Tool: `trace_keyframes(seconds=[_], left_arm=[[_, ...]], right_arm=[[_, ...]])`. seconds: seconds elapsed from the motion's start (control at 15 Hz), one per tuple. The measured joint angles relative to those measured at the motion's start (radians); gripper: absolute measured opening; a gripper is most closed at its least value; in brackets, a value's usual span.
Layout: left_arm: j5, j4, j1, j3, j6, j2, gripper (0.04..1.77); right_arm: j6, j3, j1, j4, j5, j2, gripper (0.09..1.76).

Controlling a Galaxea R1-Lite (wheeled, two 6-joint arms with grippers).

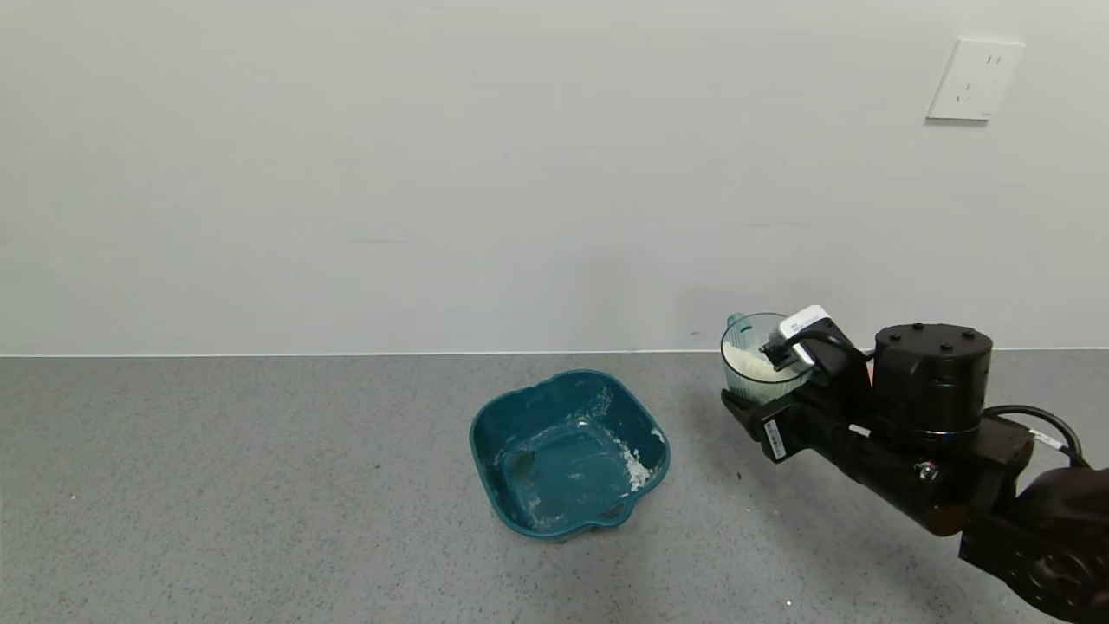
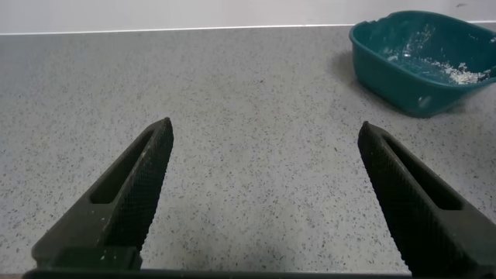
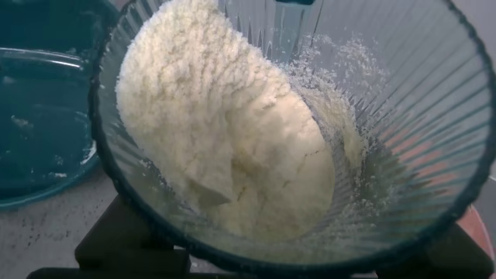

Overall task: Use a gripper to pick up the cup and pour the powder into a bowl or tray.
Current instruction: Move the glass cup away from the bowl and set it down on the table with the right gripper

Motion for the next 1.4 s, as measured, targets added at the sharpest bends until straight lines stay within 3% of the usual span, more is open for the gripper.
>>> trace_keyframes(seconds=[0.4,0.87,1.4], left_arm=[[0.0,0.0,0.0,0.0,0.0,0.0,1.72],[0.0,0.0,0.0,0.0,0.0,0.0,1.72],[0.0,0.0,0.0,0.0,0.0,0.0,1.72]], right_arm=[[0.044,0.037,-0.039,-0.244,-0.005,0.189,1.34],[0.186,0.082,-0.051,-0.251,-0.011,0.256,1.34],[0.201,0.098,-0.084,-0.252,-0.011,0.285,1.34]])
